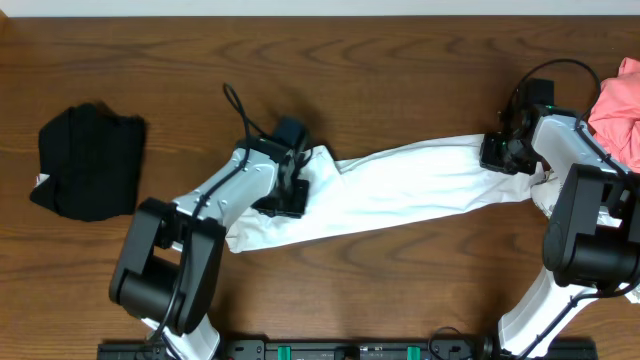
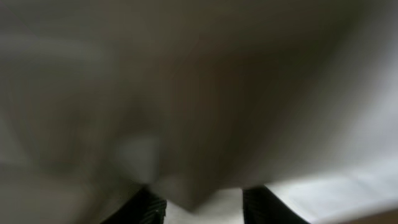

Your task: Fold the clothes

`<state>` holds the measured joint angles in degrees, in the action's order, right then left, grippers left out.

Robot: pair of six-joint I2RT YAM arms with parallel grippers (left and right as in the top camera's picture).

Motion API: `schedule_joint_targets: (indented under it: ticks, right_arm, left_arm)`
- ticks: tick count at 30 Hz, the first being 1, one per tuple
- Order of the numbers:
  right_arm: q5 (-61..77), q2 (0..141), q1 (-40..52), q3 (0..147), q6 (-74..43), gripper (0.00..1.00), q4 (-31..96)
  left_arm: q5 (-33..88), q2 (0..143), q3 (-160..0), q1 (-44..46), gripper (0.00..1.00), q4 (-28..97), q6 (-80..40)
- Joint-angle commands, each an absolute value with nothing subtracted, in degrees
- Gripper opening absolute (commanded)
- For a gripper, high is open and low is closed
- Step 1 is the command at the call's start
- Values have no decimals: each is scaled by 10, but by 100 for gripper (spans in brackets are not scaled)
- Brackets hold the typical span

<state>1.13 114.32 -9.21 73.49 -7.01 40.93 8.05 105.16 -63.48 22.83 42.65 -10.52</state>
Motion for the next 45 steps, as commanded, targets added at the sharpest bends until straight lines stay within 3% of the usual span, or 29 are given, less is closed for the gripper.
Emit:
schedule_joint_targets:
  ticks: [1,18,35,45]
  right_arm:
    - [-4,1170,-103,720,-77,7,416]
    - [20,1170,-85,721,-77,7,418]
    - [134,1078,-67,790,15,10,505]
    - [231,1049,26,790,30,12,467]
  left_arm:
    - [10,1070,-633,193,43,416,-109]
    - [8,1075,-633,106,47,307,-84]
    - [9,1075,-633,74,48,317,-84]
    - [24,1075,-633,74,49,322,-85]
